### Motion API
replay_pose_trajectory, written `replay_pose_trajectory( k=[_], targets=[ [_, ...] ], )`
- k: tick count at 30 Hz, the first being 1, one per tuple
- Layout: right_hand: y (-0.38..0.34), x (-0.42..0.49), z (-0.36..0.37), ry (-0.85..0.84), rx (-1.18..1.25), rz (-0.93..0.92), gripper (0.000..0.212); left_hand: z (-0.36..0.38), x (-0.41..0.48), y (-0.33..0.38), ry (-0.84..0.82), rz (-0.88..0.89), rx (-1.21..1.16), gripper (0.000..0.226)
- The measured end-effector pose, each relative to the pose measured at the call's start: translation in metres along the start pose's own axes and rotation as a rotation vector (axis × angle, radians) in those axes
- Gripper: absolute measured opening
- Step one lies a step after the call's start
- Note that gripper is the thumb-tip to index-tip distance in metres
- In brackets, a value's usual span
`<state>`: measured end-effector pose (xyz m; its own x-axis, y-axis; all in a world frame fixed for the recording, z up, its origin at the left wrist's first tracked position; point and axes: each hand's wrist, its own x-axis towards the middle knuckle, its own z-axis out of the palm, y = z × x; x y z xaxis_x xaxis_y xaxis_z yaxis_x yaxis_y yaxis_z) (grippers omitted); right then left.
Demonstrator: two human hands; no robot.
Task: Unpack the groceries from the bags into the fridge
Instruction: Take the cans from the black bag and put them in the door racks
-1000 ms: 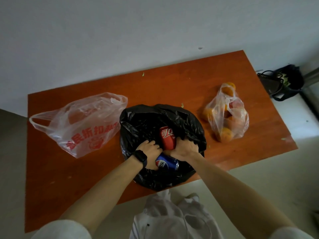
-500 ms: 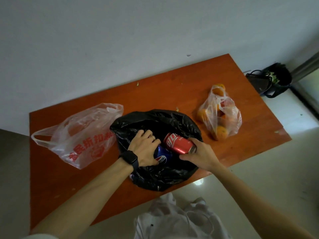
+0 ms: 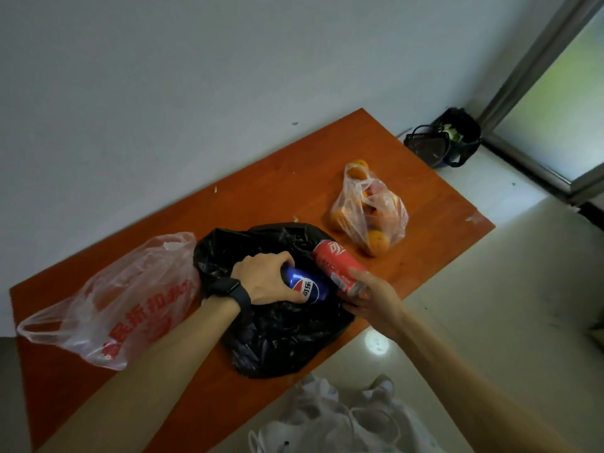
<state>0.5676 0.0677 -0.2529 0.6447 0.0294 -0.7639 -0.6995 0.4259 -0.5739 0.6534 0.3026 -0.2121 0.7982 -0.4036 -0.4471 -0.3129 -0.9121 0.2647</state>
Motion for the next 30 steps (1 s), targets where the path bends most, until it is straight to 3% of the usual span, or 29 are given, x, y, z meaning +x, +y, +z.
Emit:
replay_pose_trajectory(
  k=[6,11,15,18,22,27,30],
  targets=[
    [0.003,0.001,0.028,-0.101,0.309,0.022,0.073,0.002,-0.009,-0.013,0.068,-0.075,-0.339,0.071],
    [-0.004,0.001,0.048,-0.117,0.303,0.023,0.07,-0.012,-0.021,-0.005,0.242,-0.009,0.1,0.073],
    [-0.01,0.002,0.05,-0.136,0.363,0.026,0.067,-0.031,-0.019,0.009,0.266,0.061,0.125,0.076],
    [-0.021,-0.001,0.043,-0.167,0.421,0.005,0.058,-0.044,-0.012,0.018,0.257,0.061,-0.223,0.078],
    [-0.039,-0.01,0.017,-0.164,0.425,-0.028,0.061,-0.054,-0.002,0.048,0.325,0.062,-0.703,0.078],
    [-0.059,-0.037,-0.039,-0.056,0.374,-0.188,0.112,-0.055,0.024,0.107,0.28,0.06,-1.108,0.073],
    [-0.074,-0.068,-0.085,-0.008,0.306,-0.321,0.112,-0.052,0.04,0.16,0.217,0.11,-1.184,0.069]
  ],
)
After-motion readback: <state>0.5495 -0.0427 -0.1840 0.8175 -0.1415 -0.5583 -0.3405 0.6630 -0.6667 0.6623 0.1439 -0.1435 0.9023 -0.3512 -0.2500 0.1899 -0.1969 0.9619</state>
